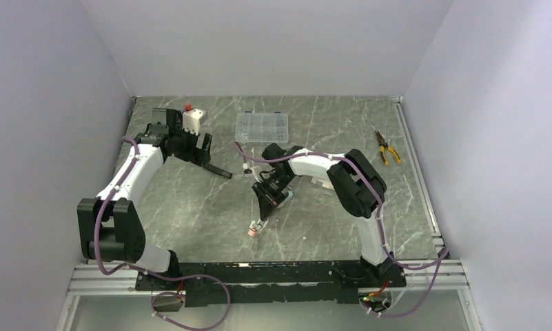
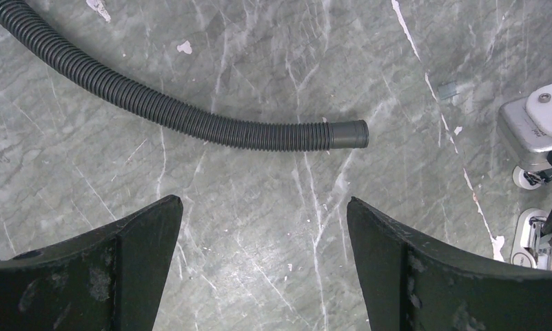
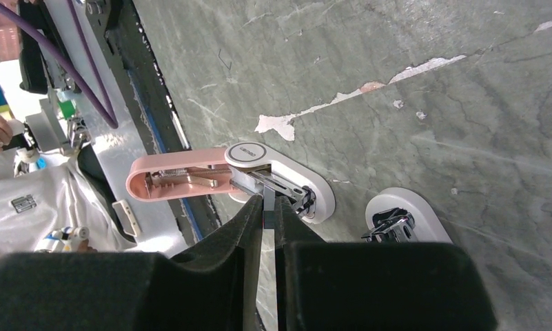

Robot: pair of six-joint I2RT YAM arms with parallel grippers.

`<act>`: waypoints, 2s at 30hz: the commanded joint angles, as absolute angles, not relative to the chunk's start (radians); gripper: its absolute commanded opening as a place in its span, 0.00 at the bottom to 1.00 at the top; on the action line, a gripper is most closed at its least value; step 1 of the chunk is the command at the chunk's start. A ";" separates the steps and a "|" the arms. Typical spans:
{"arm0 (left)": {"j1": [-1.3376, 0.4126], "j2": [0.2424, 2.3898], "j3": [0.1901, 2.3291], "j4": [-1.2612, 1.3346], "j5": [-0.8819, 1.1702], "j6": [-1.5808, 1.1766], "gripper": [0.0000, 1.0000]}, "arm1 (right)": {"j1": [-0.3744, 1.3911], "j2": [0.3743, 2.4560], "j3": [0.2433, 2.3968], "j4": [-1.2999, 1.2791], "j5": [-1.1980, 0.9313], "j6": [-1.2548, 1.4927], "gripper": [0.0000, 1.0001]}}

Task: Load the staples into the stapler
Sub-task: Install the staple into the stapler.

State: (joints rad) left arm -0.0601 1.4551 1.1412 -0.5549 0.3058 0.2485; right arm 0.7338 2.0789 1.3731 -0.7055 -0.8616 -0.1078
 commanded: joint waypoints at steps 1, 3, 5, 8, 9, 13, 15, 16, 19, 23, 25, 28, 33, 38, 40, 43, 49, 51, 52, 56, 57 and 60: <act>-0.059 1.450 1.181 -0.554 0.298 0.241 0.95 | 0.742 2.034 1.381 -0.693 -0.839 -0.121 0.15; -0.058 1.451 1.181 -0.554 0.298 0.240 0.95 | 0.744 2.033 1.381 -0.692 -0.836 -0.120 0.16; -0.058 1.451 1.181 -0.552 0.298 0.240 0.95 | 0.746 2.031 1.382 -0.693 -0.831 -0.120 0.17; -0.058 1.450 1.181 -0.553 0.299 0.240 0.95 | 0.747 2.031 1.385 -0.696 -0.826 -0.121 0.17; -0.059 1.451 1.182 -0.553 0.299 0.241 0.95 | 0.749 2.032 1.385 -0.696 -0.823 -0.122 0.17; -0.058 1.450 1.182 -0.554 0.300 0.241 0.95 | 0.753 2.036 1.392 -0.700 -0.823 -0.125 0.17; -0.059 1.450 1.182 -0.554 0.298 0.240 0.95 | 0.756 2.037 1.393 -0.701 -0.820 -0.126 0.17; -0.058 1.450 1.183 -0.555 0.299 0.242 0.95 | 0.756 2.036 1.395 -0.703 -0.816 -0.128 0.17; -0.058 1.451 1.183 -0.555 0.299 0.242 0.95 | 0.755 2.030 1.399 -0.705 -0.800 -0.133 0.18; -0.059 1.451 1.183 -0.554 0.301 0.240 0.95 | 0.756 2.017 1.405 -0.707 -0.780 -0.138 0.21; -0.058 1.450 1.184 -0.555 0.301 0.241 0.95 | 0.755 2.014 1.407 -0.706 -0.772 -0.138 0.21; -0.057 1.450 1.184 -0.556 0.301 0.241 0.95 | 0.755 2.011 1.408 -0.708 -0.768 -0.140 0.22; -0.058 1.449 1.183 -0.558 0.302 0.242 0.95 | 0.754 2.008 1.412 -0.709 -0.767 -0.142 0.23; -0.057 1.450 1.185 -0.558 0.305 0.241 0.95 | 0.756 2.001 1.419 -0.715 -0.750 -0.148 0.24; -0.059 1.449 1.185 -0.557 0.305 0.242 0.95 | 0.757 1.999 1.420 -0.716 -0.741 -0.150 0.24; -0.058 1.448 1.184 -0.558 0.304 0.241 0.95 | 0.757 1.996 1.421 -0.718 -0.731 -0.150 0.24; -0.058 1.450 1.186 -0.557 0.306 0.242 0.95 | 0.761 1.992 1.423 -0.719 -0.722 -0.153 0.24; -0.058 1.450 1.184 -0.558 0.307 0.241 0.95 | 0.762 1.989 1.424 -0.719 -0.720 -0.156 0.24; -0.058 1.449 1.184 -0.557 0.307 0.241 0.95 | 0.764 1.988 1.424 -0.720 -0.717 -0.156 0.24; -0.059 1.448 1.185 -0.558 0.305 0.242 0.95 | 0.764 1.981 1.424 -0.722 -0.710 -0.160 0.24; -0.058 1.447 1.184 -0.558 0.308 0.241 0.95 | 0.764 1.978 1.424 -0.722 -0.707 -0.160 0.24; -0.058 1.448 1.183 -0.557 0.308 0.241 0.95 | 0.764 1.972 1.425 -0.722 -0.702 -0.161 0.24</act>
